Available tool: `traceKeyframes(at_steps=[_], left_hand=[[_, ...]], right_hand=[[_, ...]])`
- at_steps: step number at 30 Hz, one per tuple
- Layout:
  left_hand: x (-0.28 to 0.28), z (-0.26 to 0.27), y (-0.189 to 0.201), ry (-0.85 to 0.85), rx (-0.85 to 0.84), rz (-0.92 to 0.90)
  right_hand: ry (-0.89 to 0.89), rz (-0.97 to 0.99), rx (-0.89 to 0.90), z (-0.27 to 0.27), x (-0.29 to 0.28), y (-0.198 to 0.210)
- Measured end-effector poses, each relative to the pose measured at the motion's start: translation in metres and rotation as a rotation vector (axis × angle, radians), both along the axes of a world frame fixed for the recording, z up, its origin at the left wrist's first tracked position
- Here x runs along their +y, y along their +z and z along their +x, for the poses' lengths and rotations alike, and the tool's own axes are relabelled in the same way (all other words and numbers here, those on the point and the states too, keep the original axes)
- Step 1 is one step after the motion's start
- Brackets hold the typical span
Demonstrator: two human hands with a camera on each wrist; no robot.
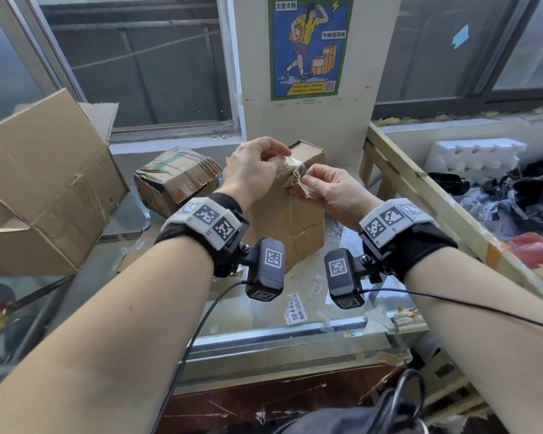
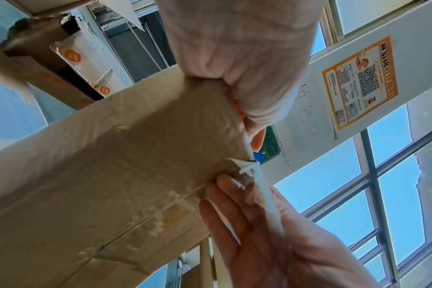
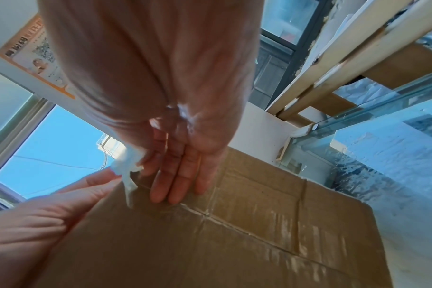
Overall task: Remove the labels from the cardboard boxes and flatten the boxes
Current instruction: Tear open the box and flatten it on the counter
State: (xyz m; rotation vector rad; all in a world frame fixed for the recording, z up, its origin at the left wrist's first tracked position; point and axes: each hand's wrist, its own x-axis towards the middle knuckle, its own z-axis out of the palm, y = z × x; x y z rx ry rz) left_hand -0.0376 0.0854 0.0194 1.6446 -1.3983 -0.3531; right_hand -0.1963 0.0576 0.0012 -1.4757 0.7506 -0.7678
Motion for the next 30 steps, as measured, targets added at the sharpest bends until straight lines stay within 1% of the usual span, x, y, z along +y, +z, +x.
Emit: traceKeyframes(at_steps=[3,6,8,11,14,16,18,21,27,30], left_hand=[[0.000,-0.003,0.000,-0.034,-0.025,0.020],[0.003,-0.010,0.005,-0.110,-0.063,0.064],[0.005,-0.014,0.008,-0.128,-0.086,0.088],[0.003,-0.012,0.008,-0.105,-0.137,0.113],[0.002,-0.007,0.007,-0.116,-0.132,0.118],[0.004,-0.005,0.006,-0.120,-0.158,0.115],[0.004,-0.003,0.005,-0.132,-0.182,0.106],[0.002,0.002,0.003,-0.148,-0.155,0.092],[-0.004,0.005,-0.001,-0.125,-0.148,0.074],[-0.004,0.008,-0.001,-0.121,-0.126,0.075]], right_hand=[[-0.009,0.058,-0.020,-0.001,0.001,0.000],[-0.077,0.110,0.054,0.000,0.001,0.009],[-0.121,0.134,0.096,0.001,-0.001,0.016],[-0.131,0.047,0.171,0.003,-0.006,0.021],[-0.091,-0.059,0.143,0.005,-0.011,0.019],[-0.042,-0.079,0.132,0.004,-0.013,0.019],[0.017,-0.072,0.106,0.003,-0.015,0.018],[0.079,-0.040,0.052,0.003,-0.016,0.015],[0.122,0.099,-0.100,-0.001,-0.013,0.009],[0.096,0.090,-0.129,0.002,-0.010,0.003]])
